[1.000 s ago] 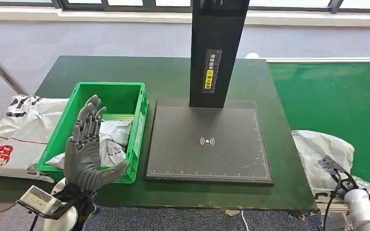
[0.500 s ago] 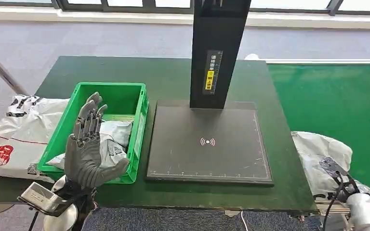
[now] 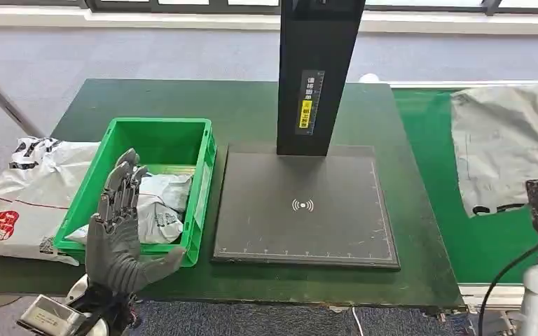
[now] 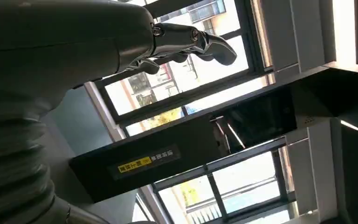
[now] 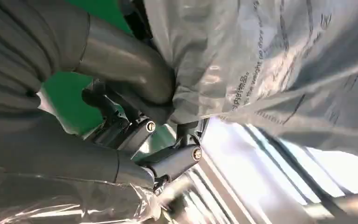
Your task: Moved the parcel from conveyor to table for the left to box.
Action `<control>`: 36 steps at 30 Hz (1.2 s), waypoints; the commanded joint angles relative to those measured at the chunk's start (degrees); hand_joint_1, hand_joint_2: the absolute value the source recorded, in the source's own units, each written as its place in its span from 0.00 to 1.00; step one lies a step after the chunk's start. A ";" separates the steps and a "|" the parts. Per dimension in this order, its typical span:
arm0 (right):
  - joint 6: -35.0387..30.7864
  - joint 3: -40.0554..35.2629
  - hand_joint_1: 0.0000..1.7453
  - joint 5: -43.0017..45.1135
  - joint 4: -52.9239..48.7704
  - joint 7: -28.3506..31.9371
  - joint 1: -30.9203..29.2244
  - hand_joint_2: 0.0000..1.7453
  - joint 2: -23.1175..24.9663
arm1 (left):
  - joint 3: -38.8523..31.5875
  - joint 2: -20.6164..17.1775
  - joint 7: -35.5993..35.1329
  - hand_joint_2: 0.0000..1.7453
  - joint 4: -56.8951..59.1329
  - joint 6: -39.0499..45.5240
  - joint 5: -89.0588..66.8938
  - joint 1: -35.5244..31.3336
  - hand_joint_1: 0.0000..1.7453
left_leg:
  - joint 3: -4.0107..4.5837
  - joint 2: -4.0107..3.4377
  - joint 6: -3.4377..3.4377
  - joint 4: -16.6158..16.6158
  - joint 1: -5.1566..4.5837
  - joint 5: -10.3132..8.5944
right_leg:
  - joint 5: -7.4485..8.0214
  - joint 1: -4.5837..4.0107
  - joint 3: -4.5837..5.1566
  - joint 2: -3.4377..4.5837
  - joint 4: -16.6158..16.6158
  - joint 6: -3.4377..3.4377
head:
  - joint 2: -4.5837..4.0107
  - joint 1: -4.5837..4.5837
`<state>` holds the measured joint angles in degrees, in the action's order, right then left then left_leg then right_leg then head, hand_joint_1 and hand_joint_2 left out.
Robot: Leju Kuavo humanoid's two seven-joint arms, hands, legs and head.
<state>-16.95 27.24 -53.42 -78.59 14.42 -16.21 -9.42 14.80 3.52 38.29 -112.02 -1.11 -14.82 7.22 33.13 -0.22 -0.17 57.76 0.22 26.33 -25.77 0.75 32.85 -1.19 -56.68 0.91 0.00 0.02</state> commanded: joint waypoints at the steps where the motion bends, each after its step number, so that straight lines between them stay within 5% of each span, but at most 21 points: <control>1: -6.44 -14.08 1.00 0.57 -22.19 -0.02 1.85 1.00 3.49 | -1.24 1.40 0.31 1.00 0.61 -0.50 -0.02 0.21 0.00 | -0.02 -0.26 0.05 -0.02 -0.05 0.03 | 0.02 0.05 0.13 0.34 -0.07 -0.07 | 0.00 0.02; 11: -7.31 -16.54 1.00 2.32 -22.88 1.38 2.70 1.00 2.86 | -1.69 1.88 0.84 1.00 1.18 -1.11 0.11 0.28 0.00 | -0.06 -0.18 0.04 -0.07 -0.03 0.01 | 0.01 0.04 0.01 0.22 0.04 -0.07 | 0.00 -0.02; 16: -0.93 -32.46 1.00 2.66 -16.96 1.17 0.87 1.00 2.06 | -1.80 2.21 1.71 1.00 2.90 -1.97 0.49 -1.86 0.00 | -0.21 -0.49 0.11 -0.22 -0.04 0.00 | 0.12 0.05 0.00 0.58 0.13 -0.13 | 0.00 0.00; 22: -0.58 -36.55 1.00 2.64 -14.35 -0.08 -0.35 1.00 0.64 | -1.65 2.20 1.70 1.00 2.87 -2.24 0.53 -2.46 0.00 | -0.07 -0.25 0.07 -0.06 0.03 -0.03 | 0.05 -0.03 0.05 0.29 0.03 -0.05 | 0.00 0.00; 29: 4.25 -52.35 1.00 2.45 11.14 0.05 -10.44 1.00 6.80 | -0.67 2.65 1.47 1.00 3.71 -2.79 0.83 -3.87 0.00 | -0.24 -0.76 0.16 -0.16 0.06 -0.04 | 0.20 -0.05 0.01 0.86 0.06 -0.11 | 0.00 0.00; 36: 5.88 -55.86 1.00 4.06 18.23 0.21 -12.77 1.00 6.92 | 0.21 2.83 1.37 1.00 4.36 -2.86 0.92 -4.14 0.00 | -0.12 -0.31 0.21 -0.11 0.08 -0.16 | 0.17 -0.07 0.05 0.38 0.00 -0.18 | 0.00 -0.02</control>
<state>-12.24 -18.61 -50.03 -77.28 14.99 -22.51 -3.96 14.77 6.49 39.87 -111.27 -3.63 -13.97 4.90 33.16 -0.32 0.02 57.74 0.25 26.15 -25.68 0.72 32.98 -1.09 -56.79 0.78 0.00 0.00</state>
